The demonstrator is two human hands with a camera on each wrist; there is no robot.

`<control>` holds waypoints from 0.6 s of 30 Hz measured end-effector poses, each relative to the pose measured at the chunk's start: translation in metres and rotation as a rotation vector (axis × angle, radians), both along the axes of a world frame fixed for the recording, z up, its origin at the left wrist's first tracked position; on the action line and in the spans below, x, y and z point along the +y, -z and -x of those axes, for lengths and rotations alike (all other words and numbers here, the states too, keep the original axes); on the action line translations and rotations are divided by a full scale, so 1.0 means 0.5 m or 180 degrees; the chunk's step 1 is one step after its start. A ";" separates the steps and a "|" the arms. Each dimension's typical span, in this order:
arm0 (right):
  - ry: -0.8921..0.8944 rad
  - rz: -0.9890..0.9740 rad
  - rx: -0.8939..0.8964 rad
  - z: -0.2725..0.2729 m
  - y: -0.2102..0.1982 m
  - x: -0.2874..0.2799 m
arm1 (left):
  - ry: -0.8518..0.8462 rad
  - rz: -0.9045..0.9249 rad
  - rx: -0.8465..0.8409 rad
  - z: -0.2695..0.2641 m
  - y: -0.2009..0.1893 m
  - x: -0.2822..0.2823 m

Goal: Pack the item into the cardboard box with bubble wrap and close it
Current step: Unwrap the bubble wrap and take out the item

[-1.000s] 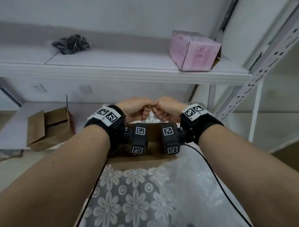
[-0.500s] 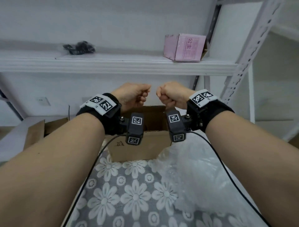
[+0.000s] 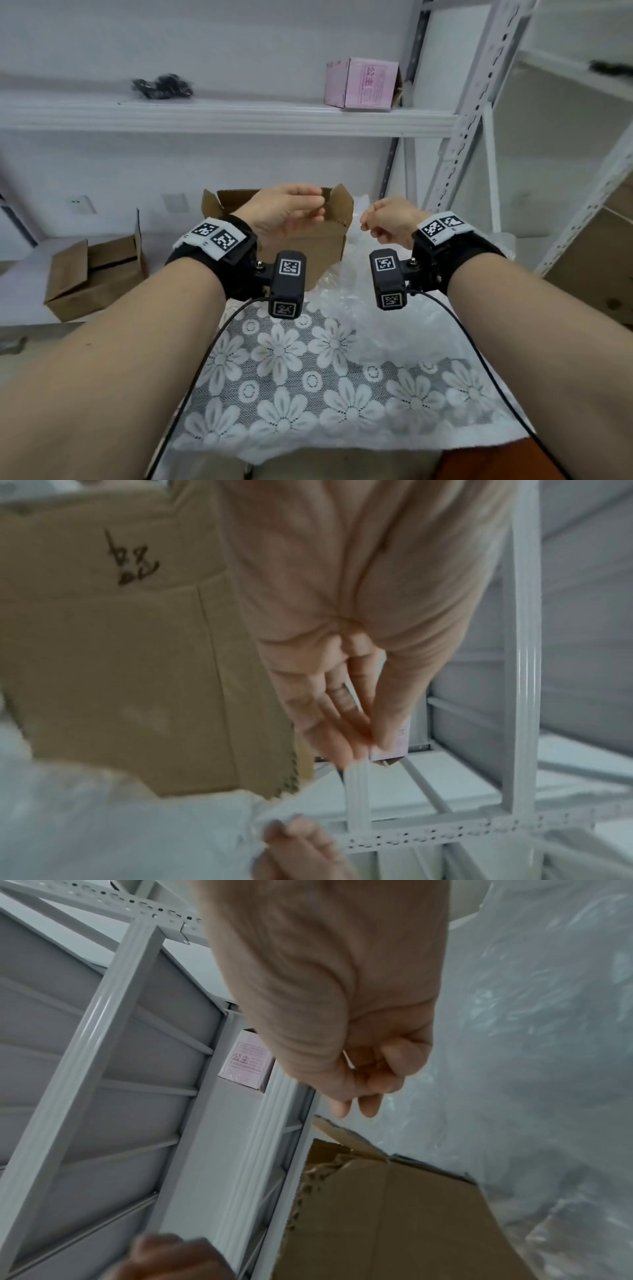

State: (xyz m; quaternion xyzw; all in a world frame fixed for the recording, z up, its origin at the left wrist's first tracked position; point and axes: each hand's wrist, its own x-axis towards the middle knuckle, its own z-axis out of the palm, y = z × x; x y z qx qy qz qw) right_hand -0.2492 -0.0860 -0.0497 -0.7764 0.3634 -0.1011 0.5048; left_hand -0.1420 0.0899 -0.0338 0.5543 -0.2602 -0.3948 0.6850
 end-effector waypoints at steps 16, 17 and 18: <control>-0.0236 0.1168 0.0175 0.035 0.038 -0.037 | -0.0082 -0.2634 -0.0417 0.032 0.224 -0.055; -0.0240 0.1189 0.0142 0.036 0.038 -0.037 | -0.0154 -0.2572 -0.0355 0.033 0.230 -0.057; -0.0250 0.1205 0.0129 0.037 0.039 -0.039 | -0.0148 -0.2567 -0.0320 0.037 0.234 -0.059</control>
